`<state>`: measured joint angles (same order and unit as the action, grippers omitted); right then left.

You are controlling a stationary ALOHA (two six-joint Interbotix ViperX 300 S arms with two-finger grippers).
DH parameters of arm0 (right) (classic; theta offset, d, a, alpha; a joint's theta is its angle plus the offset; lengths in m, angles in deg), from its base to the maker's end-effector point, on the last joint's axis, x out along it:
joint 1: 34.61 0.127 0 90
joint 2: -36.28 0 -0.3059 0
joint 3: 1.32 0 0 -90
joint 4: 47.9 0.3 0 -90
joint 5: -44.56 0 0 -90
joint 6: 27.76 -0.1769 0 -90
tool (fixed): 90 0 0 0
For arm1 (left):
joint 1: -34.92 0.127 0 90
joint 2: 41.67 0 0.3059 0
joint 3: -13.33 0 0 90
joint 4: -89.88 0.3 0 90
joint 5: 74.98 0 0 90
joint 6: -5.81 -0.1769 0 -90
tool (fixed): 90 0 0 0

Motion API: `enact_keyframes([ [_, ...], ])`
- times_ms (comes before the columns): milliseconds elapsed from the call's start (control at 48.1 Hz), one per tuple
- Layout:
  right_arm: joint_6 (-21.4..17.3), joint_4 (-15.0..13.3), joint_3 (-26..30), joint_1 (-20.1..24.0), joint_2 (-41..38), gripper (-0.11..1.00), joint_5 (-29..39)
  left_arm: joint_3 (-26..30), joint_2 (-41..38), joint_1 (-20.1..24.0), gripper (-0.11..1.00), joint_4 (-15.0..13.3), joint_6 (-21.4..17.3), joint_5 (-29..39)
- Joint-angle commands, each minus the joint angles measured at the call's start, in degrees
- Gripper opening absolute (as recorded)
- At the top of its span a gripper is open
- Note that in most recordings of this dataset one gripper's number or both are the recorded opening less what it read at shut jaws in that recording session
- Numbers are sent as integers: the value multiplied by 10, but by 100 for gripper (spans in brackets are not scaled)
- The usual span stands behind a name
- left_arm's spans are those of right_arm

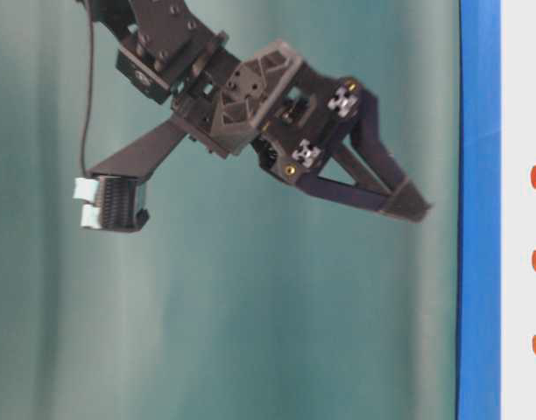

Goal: Touch the tip of the soldering iron to the mark.

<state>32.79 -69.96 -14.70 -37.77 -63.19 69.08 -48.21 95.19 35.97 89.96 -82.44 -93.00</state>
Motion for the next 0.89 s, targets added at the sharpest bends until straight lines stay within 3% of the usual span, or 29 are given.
enact_keyframes([
  [0, 7, -1, 2, -23, 21, 87, -6, 6, -5, 1, 0, 1, 1, -4],
  [312, 10, -1, -48, -25, 99, 87, -24, 6, -5, 1, 0, 1, 1, -4],
  [874, 9, -2, -267, -27, 407, 87, -112, 6, -5, 1, 0, 1, 1, -5],
])
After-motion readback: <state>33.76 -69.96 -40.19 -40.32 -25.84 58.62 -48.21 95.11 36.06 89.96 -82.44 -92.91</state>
